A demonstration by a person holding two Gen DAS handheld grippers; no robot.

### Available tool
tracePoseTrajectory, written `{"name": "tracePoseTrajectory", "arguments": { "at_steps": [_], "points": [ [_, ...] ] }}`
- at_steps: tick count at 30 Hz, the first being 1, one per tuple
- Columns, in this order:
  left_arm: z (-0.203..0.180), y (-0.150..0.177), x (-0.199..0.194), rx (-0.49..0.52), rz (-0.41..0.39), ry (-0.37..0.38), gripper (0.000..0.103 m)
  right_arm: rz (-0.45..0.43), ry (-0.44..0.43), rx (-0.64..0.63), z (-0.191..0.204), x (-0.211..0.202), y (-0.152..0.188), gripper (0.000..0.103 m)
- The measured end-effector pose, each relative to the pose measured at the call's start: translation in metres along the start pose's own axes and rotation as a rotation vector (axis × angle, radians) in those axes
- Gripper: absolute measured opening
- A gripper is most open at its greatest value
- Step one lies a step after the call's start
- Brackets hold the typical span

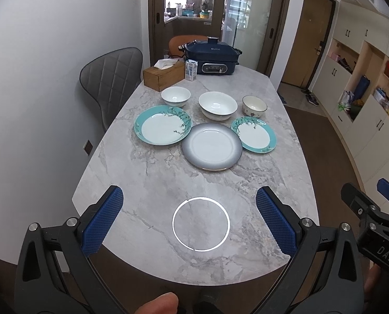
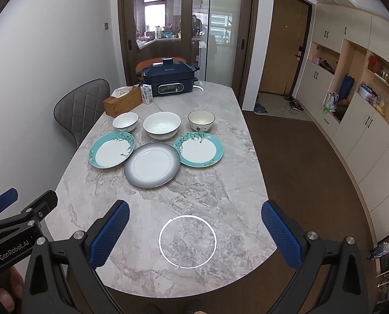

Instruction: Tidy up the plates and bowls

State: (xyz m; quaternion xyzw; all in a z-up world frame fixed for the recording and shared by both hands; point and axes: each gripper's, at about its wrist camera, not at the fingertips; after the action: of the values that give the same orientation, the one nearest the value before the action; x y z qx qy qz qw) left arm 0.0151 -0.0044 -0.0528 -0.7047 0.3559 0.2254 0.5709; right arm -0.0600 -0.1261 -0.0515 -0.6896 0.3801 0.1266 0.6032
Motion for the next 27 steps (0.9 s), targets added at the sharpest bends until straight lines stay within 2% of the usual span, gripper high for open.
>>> {"name": "tracePoseTrajectory", "arguments": {
  "at_steps": [4,11,15,18,20,21,23,25,27],
  "points": [
    [0.023,0.017,0.039,-0.066,0.085,0.002,0.103,0.034,-0.069,-0.015,0.006,0.030,0.013,0.103],
    [0.080,0.046,0.109,-0.189,0.210,0.012,0.102,0.198,-0.208,-0.028,0.020,0.110,0.043,0.099],
    [0.112,0.037,0.152,-0.260,0.209,0.132,0.102,0.261,-0.283,-0.022,0.033,0.149,0.049,0.094],
    [0.134,0.023,0.191,-0.336,0.163,0.240,0.102,0.330,-0.351,0.010,0.034,0.190,0.031,0.089],
    [0.147,0.014,0.221,-0.382,0.205,0.282,0.102,0.371,-0.389,0.058,0.041,0.217,0.024,0.089],
    [0.151,0.006,0.240,-0.375,0.240,0.292,0.102,0.401,-0.393,0.082,0.044,0.230,0.021,0.088],
    [0.155,-0.009,0.266,-0.306,0.239,0.313,0.102,0.427,-0.421,0.121,0.055,0.256,0.010,0.086],
    [0.158,-0.024,0.291,-0.247,0.268,0.296,0.102,0.429,-0.420,0.120,0.066,0.273,0.000,0.078],
    [0.167,-0.037,0.328,-0.245,0.380,0.268,0.102,0.430,-0.443,0.117,0.076,0.290,-0.009,0.069]
  ]
}}
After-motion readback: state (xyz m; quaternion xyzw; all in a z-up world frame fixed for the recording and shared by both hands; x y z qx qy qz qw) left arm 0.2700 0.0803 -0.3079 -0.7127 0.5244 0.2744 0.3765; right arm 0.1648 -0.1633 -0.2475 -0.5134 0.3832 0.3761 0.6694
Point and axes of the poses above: each gripper's, at about its wrist camera, not at the fingertips, and x roughly the way its jaws point, z to its left, y to its underside, and after that the axes turned 14 degrees about y, right-handed
